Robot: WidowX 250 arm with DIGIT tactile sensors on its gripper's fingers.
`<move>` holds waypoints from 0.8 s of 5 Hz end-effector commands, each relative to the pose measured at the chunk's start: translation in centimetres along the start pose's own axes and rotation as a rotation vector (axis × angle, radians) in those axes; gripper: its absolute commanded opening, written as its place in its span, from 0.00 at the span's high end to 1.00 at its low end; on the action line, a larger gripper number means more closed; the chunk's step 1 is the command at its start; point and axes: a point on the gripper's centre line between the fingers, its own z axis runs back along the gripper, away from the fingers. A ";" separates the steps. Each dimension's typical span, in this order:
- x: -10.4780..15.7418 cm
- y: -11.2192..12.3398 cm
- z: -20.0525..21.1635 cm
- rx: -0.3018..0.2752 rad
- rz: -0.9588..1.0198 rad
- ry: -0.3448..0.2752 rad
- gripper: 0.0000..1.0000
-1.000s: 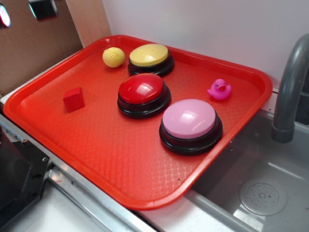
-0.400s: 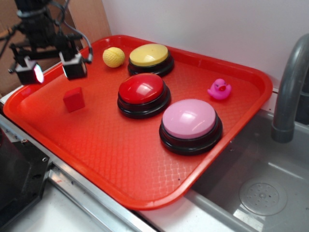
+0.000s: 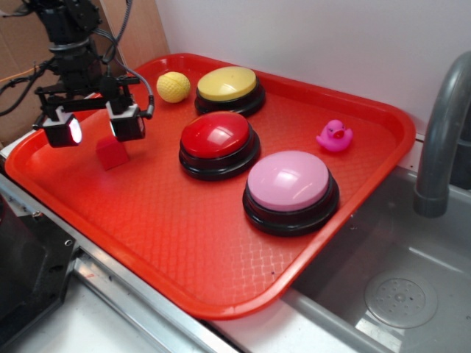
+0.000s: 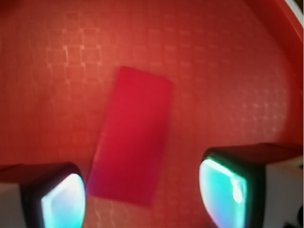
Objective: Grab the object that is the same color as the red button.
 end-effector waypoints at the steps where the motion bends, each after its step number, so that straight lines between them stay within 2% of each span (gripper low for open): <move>1: -0.1 0.9 -1.7 0.024 -0.003 0.020 0.10; 2: -0.2 1.4 -2.6 0.004 -0.018 -0.005 1.00; 3: -0.3 1.2 -2.3 0.000 -0.049 -0.008 1.00; 4: -0.1 0.9 -0.4 -0.002 -0.194 -0.014 1.00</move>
